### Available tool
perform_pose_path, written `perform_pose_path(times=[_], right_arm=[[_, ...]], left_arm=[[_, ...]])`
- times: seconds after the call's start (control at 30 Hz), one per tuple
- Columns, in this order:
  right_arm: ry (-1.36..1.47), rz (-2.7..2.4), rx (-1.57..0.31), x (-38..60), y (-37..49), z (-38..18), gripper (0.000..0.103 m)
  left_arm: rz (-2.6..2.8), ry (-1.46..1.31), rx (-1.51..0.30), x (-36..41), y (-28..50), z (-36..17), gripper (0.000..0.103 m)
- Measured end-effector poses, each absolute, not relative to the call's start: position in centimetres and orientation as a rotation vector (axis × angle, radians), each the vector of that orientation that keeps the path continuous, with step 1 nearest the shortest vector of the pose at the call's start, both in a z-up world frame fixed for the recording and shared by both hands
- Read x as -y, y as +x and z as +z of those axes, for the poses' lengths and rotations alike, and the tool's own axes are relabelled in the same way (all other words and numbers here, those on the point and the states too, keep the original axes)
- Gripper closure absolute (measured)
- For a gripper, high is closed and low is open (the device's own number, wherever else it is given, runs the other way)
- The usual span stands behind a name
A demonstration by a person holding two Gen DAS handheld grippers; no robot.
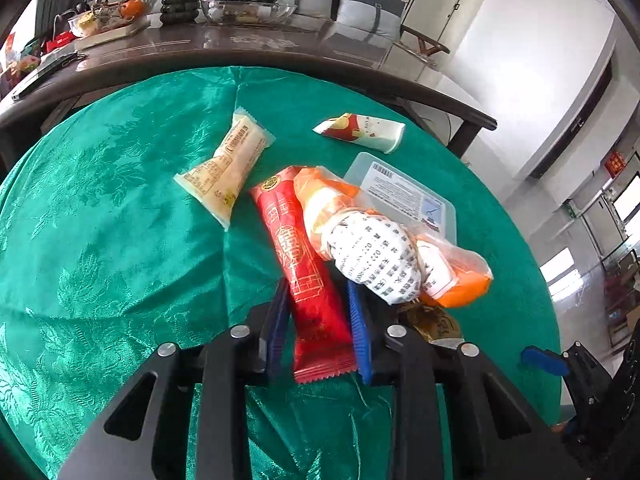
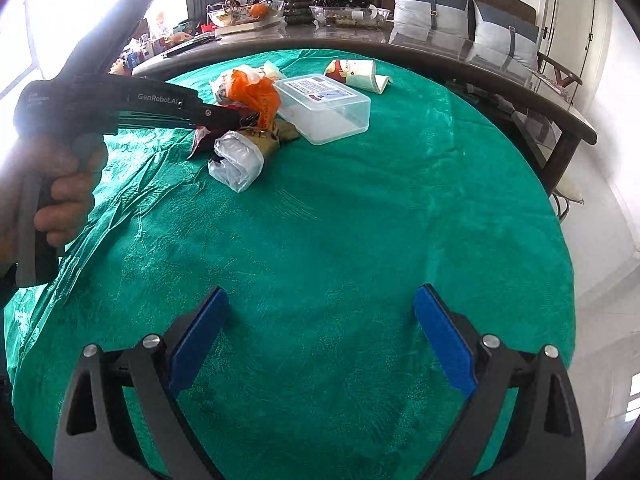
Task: Collect trash
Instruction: 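Return both tools to the table and reach toward the red sausage wrapper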
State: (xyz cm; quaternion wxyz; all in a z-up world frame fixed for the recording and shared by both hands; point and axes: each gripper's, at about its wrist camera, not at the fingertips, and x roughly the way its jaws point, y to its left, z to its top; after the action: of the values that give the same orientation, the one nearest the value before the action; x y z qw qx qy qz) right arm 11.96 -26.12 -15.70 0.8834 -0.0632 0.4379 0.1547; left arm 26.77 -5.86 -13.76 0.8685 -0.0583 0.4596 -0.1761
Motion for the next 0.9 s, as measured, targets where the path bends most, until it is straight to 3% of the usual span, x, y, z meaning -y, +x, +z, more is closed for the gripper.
perform_pose_path(times=[0.13,0.53,0.6,0.67,0.8,0.9], right_arm=[[-0.131,0.322,-0.911,26.1,12.0,-15.7,0.011],[-0.133,0.321,-0.910,26.2,12.0,-15.7,0.011],[-0.134,0.318,-0.909,26.2,12.0,-15.7,0.011],[-0.133,0.315,-0.908,26.2,12.0,-15.7,0.011],[-0.115,0.319,-0.909,26.6,11.9,-15.7,0.011],[-0.074,0.334,-0.908,27.2,12.1,-15.6,0.011]], left_arm=[[-0.367,-0.082,-0.955,5.5,25.6,-13.0,0.085],[-0.240,0.045,-0.963,0.0,17.7,-12.2,0.082],[-0.229,0.031,-0.959,-0.3,17.4,-12.7,0.057],[-0.223,0.016,-0.963,-0.5,17.4,-13.2,0.047],[-0.198,0.046,-0.948,-0.4,17.3,-13.7,0.034],[-0.177,0.052,-0.949,-0.6,17.5,-14.1,0.031]])
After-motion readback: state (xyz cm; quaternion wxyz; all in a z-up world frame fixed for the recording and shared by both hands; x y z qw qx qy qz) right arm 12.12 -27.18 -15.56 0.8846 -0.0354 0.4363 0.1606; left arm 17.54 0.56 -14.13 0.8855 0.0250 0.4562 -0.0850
